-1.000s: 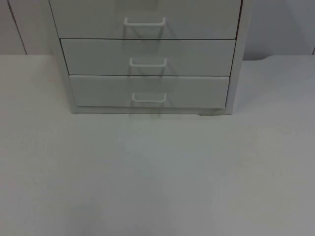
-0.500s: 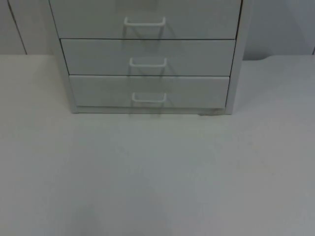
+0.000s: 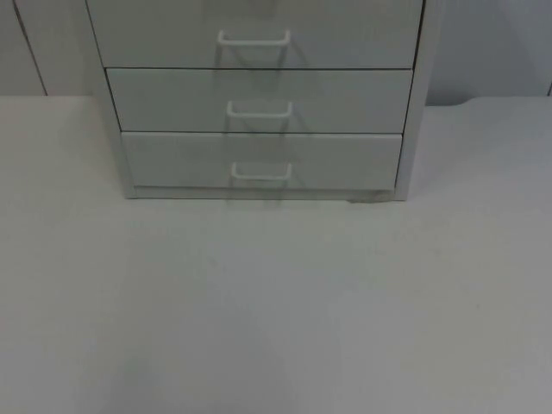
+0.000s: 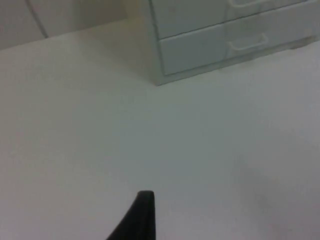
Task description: Open the drawer with the left hand, place the block into the drawer with the right hand, then close the drawer with the left hand.
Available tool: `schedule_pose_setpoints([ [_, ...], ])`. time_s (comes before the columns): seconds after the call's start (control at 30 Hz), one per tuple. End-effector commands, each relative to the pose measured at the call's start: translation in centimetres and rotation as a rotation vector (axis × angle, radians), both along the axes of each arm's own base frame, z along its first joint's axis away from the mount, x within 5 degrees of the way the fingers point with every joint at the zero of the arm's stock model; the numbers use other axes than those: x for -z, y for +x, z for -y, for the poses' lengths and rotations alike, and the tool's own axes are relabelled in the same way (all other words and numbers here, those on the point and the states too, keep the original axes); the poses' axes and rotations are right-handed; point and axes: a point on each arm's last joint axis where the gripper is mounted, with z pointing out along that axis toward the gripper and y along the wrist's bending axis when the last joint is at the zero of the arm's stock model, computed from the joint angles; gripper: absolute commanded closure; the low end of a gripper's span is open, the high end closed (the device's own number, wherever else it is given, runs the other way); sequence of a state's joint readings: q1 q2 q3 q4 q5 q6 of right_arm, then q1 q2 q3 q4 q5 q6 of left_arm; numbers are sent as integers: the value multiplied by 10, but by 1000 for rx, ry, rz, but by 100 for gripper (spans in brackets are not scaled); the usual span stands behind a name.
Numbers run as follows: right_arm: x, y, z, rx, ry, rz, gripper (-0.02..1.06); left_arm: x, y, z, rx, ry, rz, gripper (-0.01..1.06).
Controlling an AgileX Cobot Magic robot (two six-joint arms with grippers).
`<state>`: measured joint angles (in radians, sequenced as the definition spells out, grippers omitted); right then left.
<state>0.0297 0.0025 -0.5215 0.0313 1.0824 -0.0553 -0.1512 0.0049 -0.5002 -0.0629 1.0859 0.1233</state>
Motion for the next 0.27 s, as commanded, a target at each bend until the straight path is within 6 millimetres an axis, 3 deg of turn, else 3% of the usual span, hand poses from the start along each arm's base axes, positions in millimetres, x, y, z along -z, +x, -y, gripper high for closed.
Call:
schedule_pose_setpoints([
  [0.0, 1, 0, 0, 13, -2, 1, -1, 1, 0, 0, -79, -4, 9, 0],
  [0.23, 1, 1, 0, 79, -3, 1, -1, 1, 1, 1, -239, -2, 9, 0],
])
